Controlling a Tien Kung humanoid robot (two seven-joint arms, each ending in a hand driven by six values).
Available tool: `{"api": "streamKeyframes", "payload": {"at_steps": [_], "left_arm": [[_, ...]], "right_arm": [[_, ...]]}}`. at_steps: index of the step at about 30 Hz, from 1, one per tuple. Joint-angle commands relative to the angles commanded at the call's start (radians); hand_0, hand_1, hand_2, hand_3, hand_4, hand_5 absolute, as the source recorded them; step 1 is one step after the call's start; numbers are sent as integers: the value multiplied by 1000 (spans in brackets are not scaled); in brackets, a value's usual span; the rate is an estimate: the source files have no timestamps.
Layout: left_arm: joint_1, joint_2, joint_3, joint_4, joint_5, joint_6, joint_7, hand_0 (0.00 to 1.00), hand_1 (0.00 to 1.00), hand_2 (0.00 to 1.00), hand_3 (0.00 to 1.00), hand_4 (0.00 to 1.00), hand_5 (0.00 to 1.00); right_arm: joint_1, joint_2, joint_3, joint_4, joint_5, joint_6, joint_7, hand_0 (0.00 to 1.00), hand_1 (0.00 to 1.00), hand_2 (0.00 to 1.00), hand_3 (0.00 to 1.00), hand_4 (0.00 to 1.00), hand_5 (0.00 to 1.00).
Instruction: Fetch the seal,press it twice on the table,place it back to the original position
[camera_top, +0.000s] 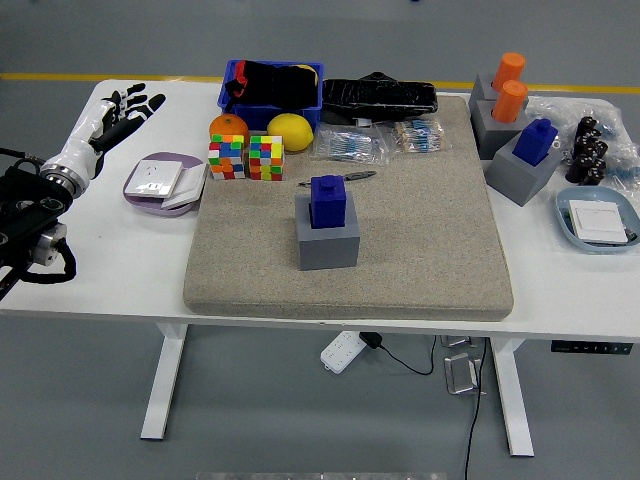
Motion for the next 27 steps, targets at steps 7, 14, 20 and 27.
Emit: {"api": "streamKeyframes", "payload": {"at_steps": [7, 14, 20, 27], "left_arm": [[-7, 10, -2, -3, 2, -1, 2, 945, 923, 913, 930, 935, 728], [-9, 16, -4, -1, 0, -3, 3, 944, 916, 910, 929, 932, 725], [-15, 20, -5, 3, -3, -6, 3, 943, 916, 910, 927, 928, 752], [-15, 30, -12, -1, 2, -6, 5, 943, 913, 910, 927, 928, 741]], "right_arm": [[4, -4, 6, 1, -1, -1, -2, 845, 766, 763, 733, 837, 628], [8, -4, 11, 2, 1, -1, -2, 845, 766, 763, 733, 836, 627], [11, -8, 9, 2, 2, -1, -3, 845, 765, 763, 732, 835, 628], [12, -12, 8, 4, 2, -1, -4, 844, 767, 763, 732, 833, 628]]}}
